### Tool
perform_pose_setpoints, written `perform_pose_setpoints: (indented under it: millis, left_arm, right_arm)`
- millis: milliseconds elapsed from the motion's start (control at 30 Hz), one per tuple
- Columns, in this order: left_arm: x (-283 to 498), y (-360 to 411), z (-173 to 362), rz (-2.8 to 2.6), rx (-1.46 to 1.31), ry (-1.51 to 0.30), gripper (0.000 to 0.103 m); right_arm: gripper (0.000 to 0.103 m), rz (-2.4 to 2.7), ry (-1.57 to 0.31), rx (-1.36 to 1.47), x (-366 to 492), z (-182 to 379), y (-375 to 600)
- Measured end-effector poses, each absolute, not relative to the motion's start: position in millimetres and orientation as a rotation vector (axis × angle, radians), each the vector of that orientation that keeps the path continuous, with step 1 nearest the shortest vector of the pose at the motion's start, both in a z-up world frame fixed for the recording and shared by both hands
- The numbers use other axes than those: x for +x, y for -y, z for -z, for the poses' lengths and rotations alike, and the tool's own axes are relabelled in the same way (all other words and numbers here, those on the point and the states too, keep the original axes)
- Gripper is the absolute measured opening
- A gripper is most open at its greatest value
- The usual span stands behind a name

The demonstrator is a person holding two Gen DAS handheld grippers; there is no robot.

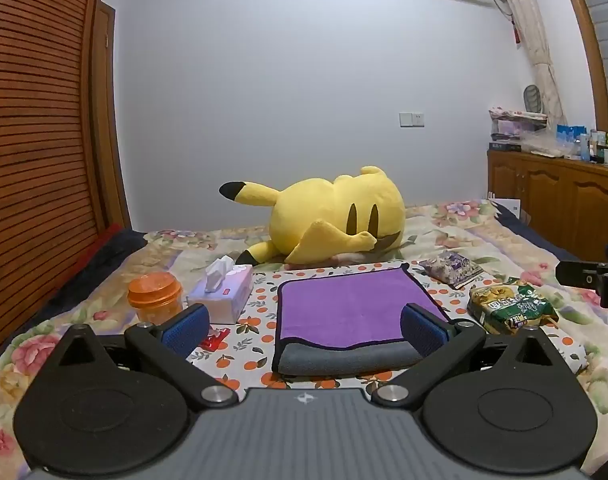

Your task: Fold towel

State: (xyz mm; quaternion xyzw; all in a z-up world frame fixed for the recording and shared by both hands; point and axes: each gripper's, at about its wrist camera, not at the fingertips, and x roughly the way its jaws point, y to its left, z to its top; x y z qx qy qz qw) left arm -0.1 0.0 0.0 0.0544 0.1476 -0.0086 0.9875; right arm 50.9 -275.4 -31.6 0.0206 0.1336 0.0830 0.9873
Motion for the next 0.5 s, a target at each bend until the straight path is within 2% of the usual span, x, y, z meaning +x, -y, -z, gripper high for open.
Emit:
perform_pose_setpoints:
  millis: [500]
  left_arm:
    - [0.1,-0.2,0.0,0.016,0.109,-0.294,0.103]
  right_arm:
    - [0.103,-0.168,-0.264,0.047,50.2,33.1,276.7]
